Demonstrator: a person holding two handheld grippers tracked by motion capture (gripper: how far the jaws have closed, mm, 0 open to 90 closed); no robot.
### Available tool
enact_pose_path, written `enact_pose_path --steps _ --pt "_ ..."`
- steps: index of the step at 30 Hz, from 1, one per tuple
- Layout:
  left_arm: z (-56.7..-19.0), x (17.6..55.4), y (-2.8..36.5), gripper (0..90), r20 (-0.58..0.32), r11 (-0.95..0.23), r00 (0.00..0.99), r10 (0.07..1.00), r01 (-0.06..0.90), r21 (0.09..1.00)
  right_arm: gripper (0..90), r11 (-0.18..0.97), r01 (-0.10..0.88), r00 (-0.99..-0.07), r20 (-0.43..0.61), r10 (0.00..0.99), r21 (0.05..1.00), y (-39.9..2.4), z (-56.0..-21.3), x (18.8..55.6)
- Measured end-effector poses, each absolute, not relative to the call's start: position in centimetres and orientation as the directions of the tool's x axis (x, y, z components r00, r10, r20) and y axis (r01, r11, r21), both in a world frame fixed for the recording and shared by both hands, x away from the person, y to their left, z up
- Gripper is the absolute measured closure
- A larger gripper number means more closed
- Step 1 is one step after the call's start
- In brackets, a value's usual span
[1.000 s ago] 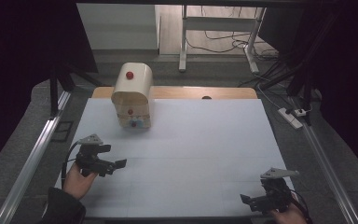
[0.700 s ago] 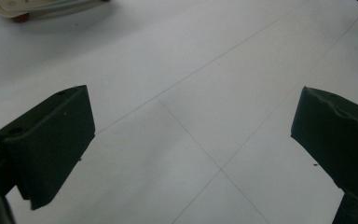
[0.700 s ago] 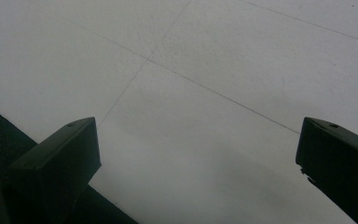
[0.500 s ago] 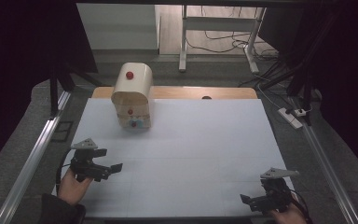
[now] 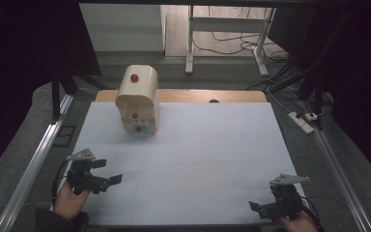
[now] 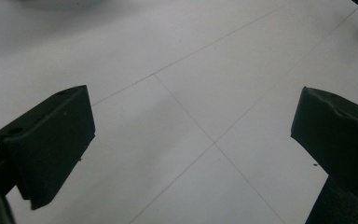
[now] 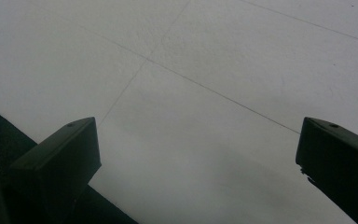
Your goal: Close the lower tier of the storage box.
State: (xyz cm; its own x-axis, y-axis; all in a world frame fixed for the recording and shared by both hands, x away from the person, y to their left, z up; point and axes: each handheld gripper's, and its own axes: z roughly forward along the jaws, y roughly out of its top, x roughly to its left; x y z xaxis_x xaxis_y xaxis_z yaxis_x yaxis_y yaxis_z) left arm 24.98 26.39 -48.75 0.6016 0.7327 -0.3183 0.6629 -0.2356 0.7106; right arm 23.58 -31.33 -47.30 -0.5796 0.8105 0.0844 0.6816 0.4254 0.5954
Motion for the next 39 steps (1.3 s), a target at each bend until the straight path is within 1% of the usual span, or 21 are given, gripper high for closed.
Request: enact_pose_path --steps 14,28,39 --pt "-49.0 23.5 27.2 0.0 -0.328 -0.224 0.589 0.738 0.673 0.704 0.0 0.426 0.681 -0.580 0.083 0.811 0.595 -31.3 -47.3 23.6" --pt "-48.7 22.1 28.0 0.0 -0.296 -0.224 0.568 0.768 0.671 0.707 0.0 0.426 0.681 -0.579 0.083 0.811 0.595 -31.3 -47.3 23.6" --pt "-48.6 21.5 28.7 0.0 -0.302 -0.207 0.549 0.779 0.680 0.704 0.0 0.426 0.682 -0.579 0.083 0.811 0.595 -31.3 -47.3 23.6"
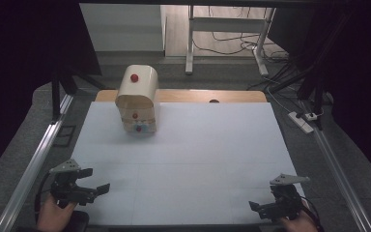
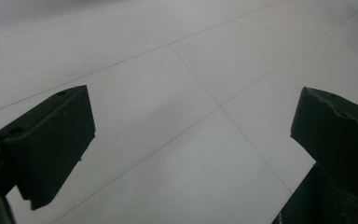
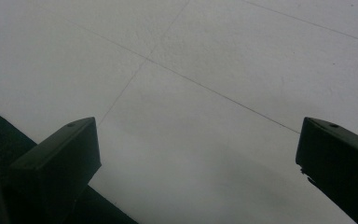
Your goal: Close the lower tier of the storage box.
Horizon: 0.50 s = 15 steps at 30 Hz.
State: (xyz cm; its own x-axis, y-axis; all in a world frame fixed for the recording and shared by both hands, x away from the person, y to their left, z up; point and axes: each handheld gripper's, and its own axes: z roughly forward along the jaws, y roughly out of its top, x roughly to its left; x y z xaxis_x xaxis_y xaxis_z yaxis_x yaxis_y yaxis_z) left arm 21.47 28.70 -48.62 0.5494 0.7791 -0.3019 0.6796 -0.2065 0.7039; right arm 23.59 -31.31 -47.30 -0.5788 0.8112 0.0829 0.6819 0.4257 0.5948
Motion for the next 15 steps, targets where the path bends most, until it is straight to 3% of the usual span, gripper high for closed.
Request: enact_pose_path --steps 15 --pt "-48.58 20.63 29.57 0.0 -0.302 -0.188 0.528 0.793 0.685 0.704 0.0 0.430 0.681 -0.580 0.078 0.811 0.593 -31.28 -47.31 23.59"
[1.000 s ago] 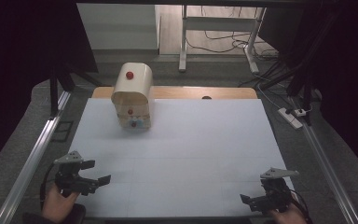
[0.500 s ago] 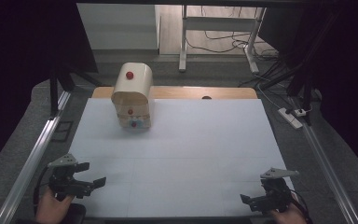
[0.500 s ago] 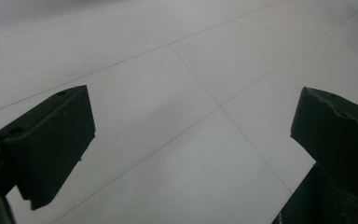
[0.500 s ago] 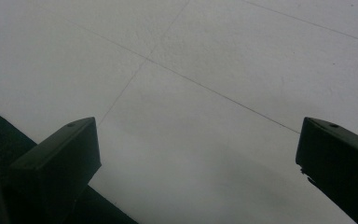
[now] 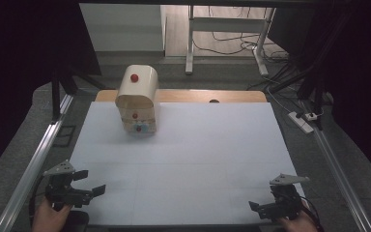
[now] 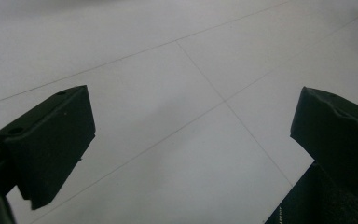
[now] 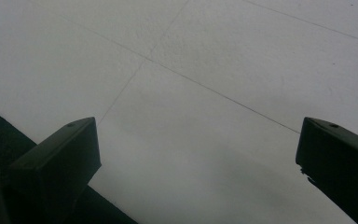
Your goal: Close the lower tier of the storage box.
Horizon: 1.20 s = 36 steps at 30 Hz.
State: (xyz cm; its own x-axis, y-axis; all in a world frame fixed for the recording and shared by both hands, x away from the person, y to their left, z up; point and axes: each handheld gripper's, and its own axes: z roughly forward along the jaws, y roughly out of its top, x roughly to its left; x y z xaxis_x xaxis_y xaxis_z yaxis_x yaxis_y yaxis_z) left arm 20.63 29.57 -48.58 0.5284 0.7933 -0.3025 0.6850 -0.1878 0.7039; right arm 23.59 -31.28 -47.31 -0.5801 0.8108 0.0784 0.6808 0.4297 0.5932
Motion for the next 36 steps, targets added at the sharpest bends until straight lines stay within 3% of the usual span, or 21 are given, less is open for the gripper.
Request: enact_pose_path --steps 16,36 --pt "-48.7 19.9 30.6 0.1 -0.303 -0.182 0.502 0.810 0.706 0.684 0.0 0.430 0.681 -0.578 0.075 0.813 0.593 -31.2 -47.3 23.6" --pt "-48.8 19.4 29.6 1.6 -0.249 -0.277 0.525 0.814 0.727 0.628 0.0 0.443 0.679 -0.581 0.060 0.811 0.586 -31.1 -47.3 23.5"
